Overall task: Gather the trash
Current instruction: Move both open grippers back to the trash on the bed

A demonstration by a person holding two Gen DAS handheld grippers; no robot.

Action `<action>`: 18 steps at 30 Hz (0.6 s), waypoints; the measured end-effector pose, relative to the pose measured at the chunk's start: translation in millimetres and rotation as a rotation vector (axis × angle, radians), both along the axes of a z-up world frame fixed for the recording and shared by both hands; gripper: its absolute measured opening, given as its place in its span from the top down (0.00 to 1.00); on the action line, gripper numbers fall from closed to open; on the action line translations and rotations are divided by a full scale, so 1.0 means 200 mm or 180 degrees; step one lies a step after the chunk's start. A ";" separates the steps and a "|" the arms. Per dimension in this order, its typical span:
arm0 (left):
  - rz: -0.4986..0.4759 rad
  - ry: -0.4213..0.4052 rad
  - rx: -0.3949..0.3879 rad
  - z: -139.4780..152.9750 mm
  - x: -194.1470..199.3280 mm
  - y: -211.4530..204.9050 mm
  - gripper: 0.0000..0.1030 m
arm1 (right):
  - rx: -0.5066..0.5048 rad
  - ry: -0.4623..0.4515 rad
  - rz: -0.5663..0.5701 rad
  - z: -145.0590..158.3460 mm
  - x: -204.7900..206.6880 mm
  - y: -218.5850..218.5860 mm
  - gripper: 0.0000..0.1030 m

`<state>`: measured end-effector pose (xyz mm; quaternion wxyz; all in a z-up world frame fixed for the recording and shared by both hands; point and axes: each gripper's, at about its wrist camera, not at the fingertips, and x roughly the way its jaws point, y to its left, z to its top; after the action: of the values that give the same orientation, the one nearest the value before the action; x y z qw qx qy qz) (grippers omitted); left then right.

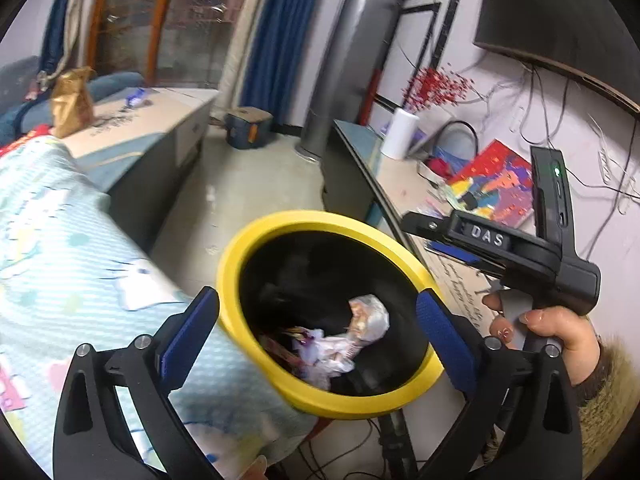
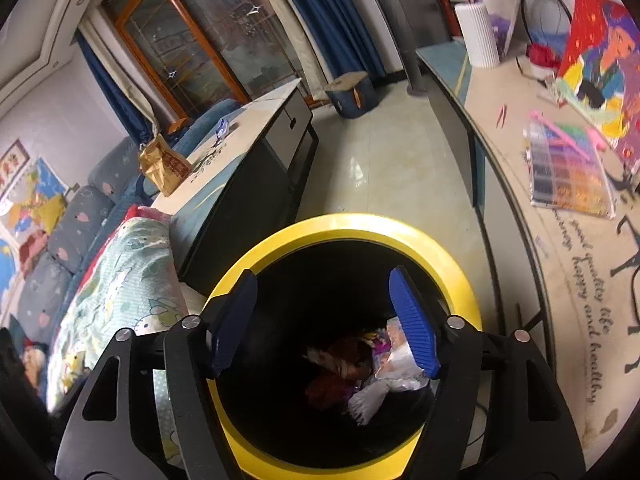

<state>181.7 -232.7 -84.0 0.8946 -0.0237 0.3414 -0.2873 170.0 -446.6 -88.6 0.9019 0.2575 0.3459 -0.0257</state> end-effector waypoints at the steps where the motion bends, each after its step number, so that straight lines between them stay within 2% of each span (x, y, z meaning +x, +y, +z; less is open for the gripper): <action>1: 0.0061 -0.0019 -0.0005 0.02 -0.02 0.03 0.07 | -0.0067 -0.0016 -0.0014 0.02 -0.01 0.01 0.34; 5: 0.0247 -0.0068 -0.0091 0.08 -0.04 0.13 0.06 | -0.0237 -0.0109 -0.0037 0.07 -0.03 0.05 0.32; 8: 0.0370 -0.0128 -0.0132 0.12 -0.06 0.20 0.07 | -0.0333 -0.0185 -0.0040 0.11 -0.05 0.07 0.24; 18: 0.0520 -0.0303 -0.0126 0.21 -0.15 0.32 0.06 | -0.0464 -0.0296 0.0059 0.18 -0.07 0.16 0.24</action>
<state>151.0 -169.6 -42.6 0.9296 -0.0554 0.2896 -0.2209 155.0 -413.8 -52.2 0.9335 0.1889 0.3032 -0.0305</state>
